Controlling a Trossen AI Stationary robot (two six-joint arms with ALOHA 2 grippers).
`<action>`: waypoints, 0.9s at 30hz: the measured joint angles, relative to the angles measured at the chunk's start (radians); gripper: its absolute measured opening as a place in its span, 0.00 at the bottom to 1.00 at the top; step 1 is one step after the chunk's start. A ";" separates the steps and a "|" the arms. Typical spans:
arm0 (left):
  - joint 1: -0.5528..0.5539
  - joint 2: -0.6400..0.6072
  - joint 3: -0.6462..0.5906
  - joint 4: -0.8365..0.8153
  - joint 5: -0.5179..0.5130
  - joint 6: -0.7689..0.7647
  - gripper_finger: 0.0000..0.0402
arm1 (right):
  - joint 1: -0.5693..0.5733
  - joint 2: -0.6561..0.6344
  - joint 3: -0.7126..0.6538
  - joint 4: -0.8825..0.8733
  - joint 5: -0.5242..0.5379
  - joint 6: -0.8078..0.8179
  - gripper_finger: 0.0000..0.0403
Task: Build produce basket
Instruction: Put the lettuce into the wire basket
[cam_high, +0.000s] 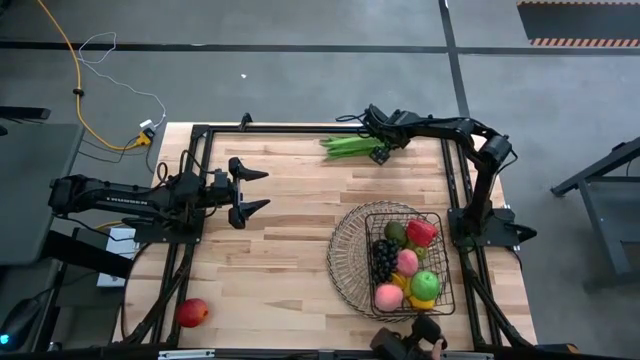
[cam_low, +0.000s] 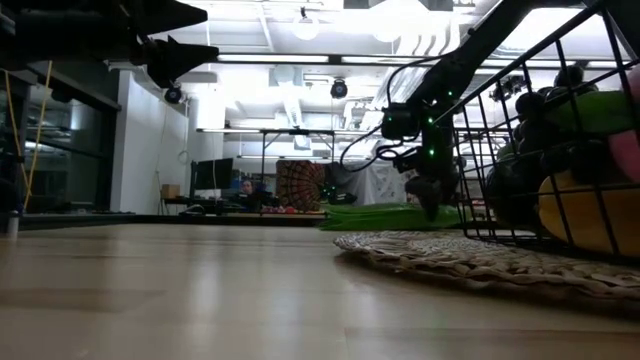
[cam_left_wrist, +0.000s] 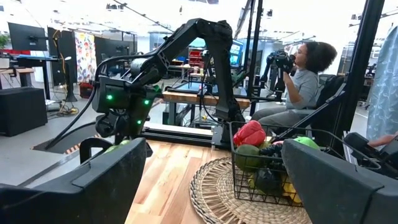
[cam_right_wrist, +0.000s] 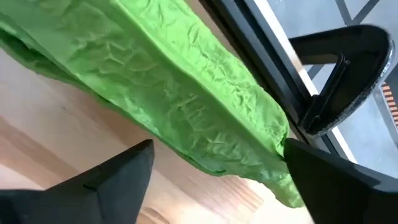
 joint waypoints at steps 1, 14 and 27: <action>0.000 0.000 0.000 0.000 0.000 0.000 0.90 | 0.000 0.000 0.000 -0.008 0.000 0.005 0.81; 0.000 0.000 0.000 0.000 0.000 0.000 0.90 | 0.059 0.000 0.000 -0.156 0.042 0.034 0.26; 0.000 0.000 0.000 -0.004 0.000 0.000 0.90 | 0.196 -0.003 0.000 -0.322 0.077 0.053 0.03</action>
